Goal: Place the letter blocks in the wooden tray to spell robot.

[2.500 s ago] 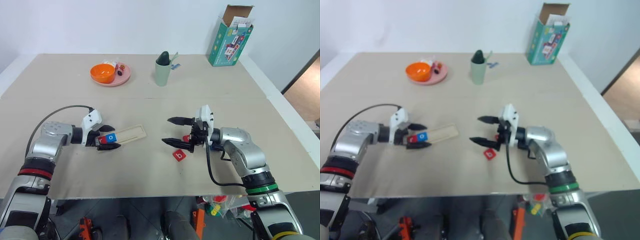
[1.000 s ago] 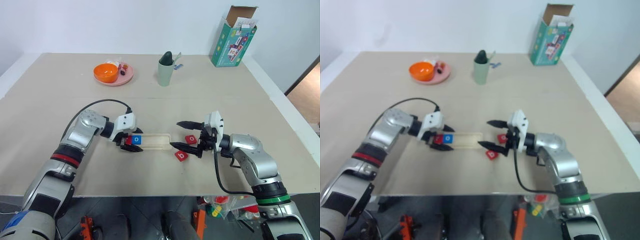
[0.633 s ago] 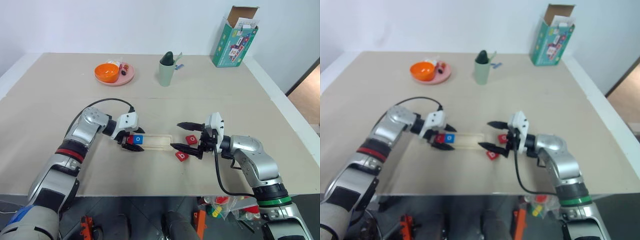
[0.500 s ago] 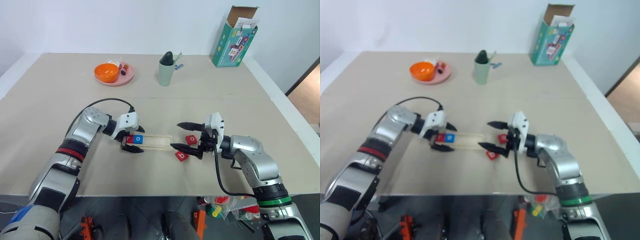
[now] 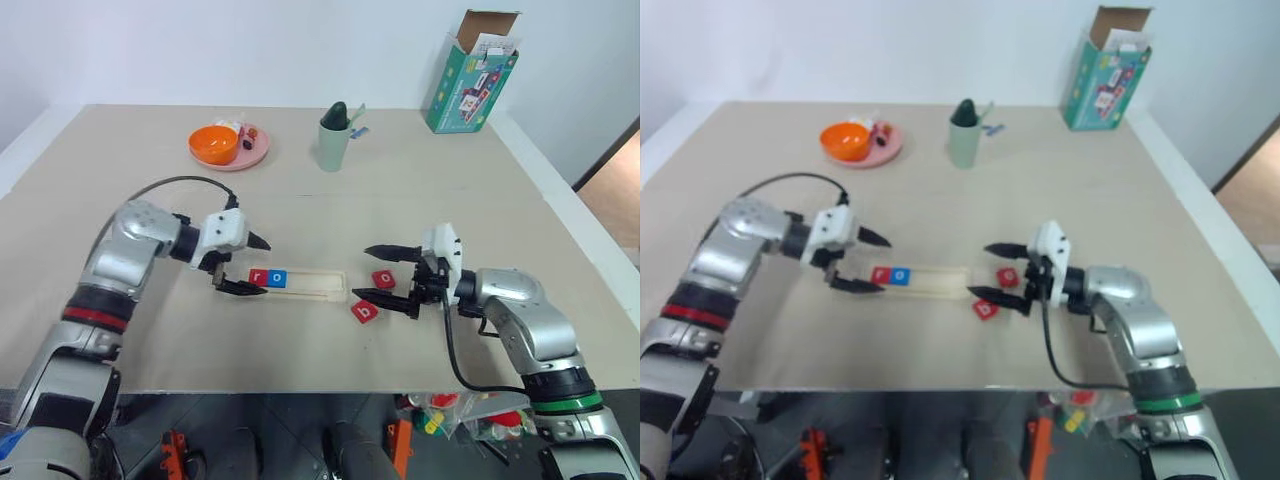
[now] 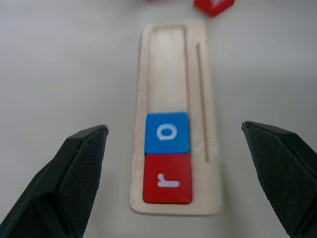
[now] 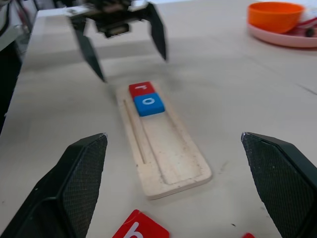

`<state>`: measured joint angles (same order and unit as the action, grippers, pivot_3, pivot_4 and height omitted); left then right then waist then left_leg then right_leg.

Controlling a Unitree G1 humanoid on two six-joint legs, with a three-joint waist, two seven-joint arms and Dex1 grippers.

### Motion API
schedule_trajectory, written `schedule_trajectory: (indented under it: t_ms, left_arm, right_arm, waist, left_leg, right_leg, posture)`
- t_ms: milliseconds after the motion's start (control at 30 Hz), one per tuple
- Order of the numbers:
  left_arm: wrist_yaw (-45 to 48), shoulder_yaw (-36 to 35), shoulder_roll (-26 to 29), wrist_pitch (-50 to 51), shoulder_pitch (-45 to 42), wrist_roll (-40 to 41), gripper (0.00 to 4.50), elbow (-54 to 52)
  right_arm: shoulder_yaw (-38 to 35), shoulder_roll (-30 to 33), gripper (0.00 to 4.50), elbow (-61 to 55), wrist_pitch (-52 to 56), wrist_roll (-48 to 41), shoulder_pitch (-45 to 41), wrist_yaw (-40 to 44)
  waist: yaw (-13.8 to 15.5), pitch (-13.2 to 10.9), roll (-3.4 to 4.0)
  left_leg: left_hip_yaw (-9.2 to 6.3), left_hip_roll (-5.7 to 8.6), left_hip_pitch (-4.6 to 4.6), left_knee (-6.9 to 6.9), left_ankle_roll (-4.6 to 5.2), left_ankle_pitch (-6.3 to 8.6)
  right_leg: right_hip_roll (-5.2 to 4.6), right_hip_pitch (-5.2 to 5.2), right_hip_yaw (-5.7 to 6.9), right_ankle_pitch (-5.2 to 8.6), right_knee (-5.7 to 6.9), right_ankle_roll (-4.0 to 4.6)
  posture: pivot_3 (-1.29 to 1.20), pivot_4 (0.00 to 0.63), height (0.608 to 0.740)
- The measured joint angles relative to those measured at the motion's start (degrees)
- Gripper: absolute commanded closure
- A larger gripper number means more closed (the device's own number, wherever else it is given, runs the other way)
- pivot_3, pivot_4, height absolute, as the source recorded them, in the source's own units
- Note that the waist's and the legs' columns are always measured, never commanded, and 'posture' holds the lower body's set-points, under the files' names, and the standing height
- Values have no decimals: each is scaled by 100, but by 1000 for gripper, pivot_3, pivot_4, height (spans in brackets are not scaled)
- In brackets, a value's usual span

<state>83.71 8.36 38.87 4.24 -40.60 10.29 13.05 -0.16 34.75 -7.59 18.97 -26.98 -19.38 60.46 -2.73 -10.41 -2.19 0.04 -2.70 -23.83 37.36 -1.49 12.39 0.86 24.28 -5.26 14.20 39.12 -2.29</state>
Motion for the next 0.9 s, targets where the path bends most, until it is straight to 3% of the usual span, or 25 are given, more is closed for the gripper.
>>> schedule_trajectory:
  t_ms: [200,467,700,900]
  left_arm:
    - [-752,-782,-87,481,1634,936,10,-1841]
    - [-2066,-818,-433,942,3335,1185,10,-3396]
    - [-2650,-775,-565,1036,3661,1197,10,-3779]
    - [-2757,-822,-465,1194,3730,1336,10,-3793]
  right_arm:
    - [-47,-67,0,-1394,206,-98,1335,-605]
    - [-17,-431,0,-1960,506,163,1744,-1821]
    - [259,-946,0,-2171,943,650,1879,-2989]
    - [484,-1102,0,-2350,1376,741,1967,-3410]
  waist:
    - [3,0,3]
    - [-1,-1,3]
    - [-1,0,3]
    - [-1,0,3]
  left_leg:
    - [-10,-2,-3,2,1,2]
    - [7,0,55,12,3,-19]
    - [29,1,56,11,-1,-30]
    - [38,2,47,-7,-2,-27]
  right_leg:
    - [-6,-2,14,7,0,3]
    - [-8,-46,-5,3,-1,45]
    - [-8,-38,-32,1,-2,45]
    - [-8,-22,-37,2,-4,41]
  posture:
    - [0,150,740]
    - [0,150,740]
    - [0,150,740]
    - [0,150,740]
